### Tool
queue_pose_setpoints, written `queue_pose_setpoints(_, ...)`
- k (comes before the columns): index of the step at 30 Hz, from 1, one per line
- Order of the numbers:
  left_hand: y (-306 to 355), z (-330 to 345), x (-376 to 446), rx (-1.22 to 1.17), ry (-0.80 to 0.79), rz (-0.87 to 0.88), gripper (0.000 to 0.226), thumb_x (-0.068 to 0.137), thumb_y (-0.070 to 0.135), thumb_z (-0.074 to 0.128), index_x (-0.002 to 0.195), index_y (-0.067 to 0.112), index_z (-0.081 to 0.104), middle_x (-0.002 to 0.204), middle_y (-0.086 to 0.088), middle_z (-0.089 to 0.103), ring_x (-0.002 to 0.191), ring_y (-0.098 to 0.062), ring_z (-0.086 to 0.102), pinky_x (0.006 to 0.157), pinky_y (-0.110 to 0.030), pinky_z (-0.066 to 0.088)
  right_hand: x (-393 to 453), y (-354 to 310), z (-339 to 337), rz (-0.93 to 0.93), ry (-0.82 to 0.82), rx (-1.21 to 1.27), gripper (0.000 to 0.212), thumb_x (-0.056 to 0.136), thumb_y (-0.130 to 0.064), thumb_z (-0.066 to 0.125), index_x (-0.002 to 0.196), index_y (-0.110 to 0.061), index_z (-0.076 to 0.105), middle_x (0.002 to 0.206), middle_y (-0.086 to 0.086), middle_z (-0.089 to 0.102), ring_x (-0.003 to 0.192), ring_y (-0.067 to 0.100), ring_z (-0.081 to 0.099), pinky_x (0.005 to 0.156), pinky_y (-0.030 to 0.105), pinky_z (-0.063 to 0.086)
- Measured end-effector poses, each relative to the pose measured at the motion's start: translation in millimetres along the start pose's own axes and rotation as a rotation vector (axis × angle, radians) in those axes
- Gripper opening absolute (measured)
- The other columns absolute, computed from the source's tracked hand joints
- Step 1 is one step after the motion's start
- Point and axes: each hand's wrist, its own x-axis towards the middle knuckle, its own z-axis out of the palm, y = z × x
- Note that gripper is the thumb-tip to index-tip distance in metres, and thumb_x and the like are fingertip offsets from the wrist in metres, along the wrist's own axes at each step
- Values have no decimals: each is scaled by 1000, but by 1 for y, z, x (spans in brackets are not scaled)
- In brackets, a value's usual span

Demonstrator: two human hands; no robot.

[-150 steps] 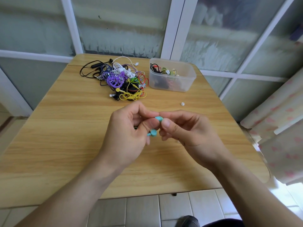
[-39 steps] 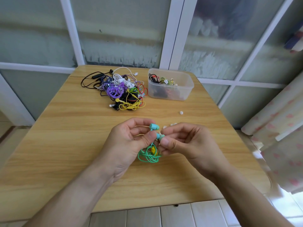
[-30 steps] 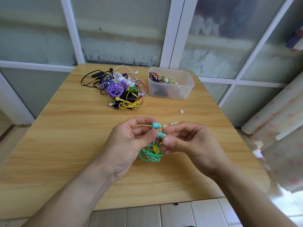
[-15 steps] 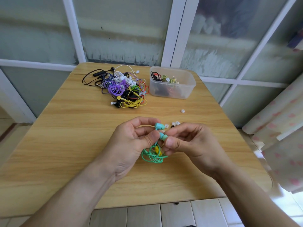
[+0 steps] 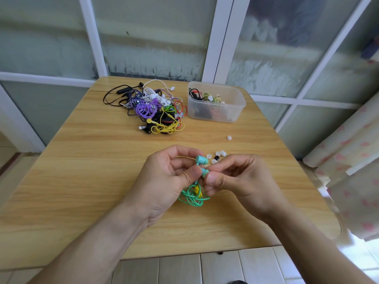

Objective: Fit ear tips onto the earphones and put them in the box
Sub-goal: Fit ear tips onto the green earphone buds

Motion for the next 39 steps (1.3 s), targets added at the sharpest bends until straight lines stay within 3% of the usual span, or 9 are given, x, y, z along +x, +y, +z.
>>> queue_pose_setpoints(3, -1, -1, 0, 83, 16, 40, 24, 77, -7, 68, 94, 11, 66, 76, -7, 72, 69, -15, 67, 63, -19, 53, 1, 3, 0, 12, -13, 10, 5, 62, -6, 76, 67, -7, 75, 68, 18, 71, 56, 21, 68, 57, 29, 57)
queue_pose_setpoints(9, -3, -3, -2, 44, 13, -29, 24, 80, -9, 65, 94, 10, 68, 79, -8, 73, 71, -18, 68, 65, -22, 55, 1, 4, -5, 1, -77, -35, 12, 66, 2, 74, 75, 5, 68, 67, 17, 71, 57, 24, 68, 60, 30, 57)
queue_pose_setpoints(14, -4, -2, -2, 75, -1, -39, 23, 82, -8, 64, 93, 10, 69, 77, -7, 73, 68, -15, 67, 65, -20, 54, 2, 6, -6, -97, 2, -190, 15, 62, -8, 82, 72, -10, 72, 72, 14, 74, 63, 24, 71, 62, 29, 58)
queue_pose_setpoints(20, -2, -2, 1, 54, 120, 54, 24, 81, -7, 67, 96, 11, 68, 78, -6, 73, 69, -13, 68, 62, -17, 52, 2, 11, 5, -272, 134, -302, 13, 69, -15, 81, 79, -9, 75, 74, 3, 75, 66, 16, 70, 68, 29, 57)
queue_pose_setpoints(28, 0, -3, 1, 13, 189, 100, 28, 78, -1, 70, 104, 10, 66, 88, -12, 74, 79, -18, 71, 68, -20, 54, 3, 8, 5, -196, 129, -170, 16, 70, -10, 76, 86, -8, 74, 79, 6, 76, 70, 19, 74, 68, 24, 57)
queue_pose_setpoints(39, -2, -5, 1, 24, 123, 101, 38, 65, 13, 73, 102, 10, 67, 90, -12, 72, 82, -17, 69, 72, -21, 55, 4, 6, -1, -83, 51, -31, 17, 68, -4, 74, 85, 0, 70, 76, 15, 73, 67, 25, 72, 67, 33, 60)
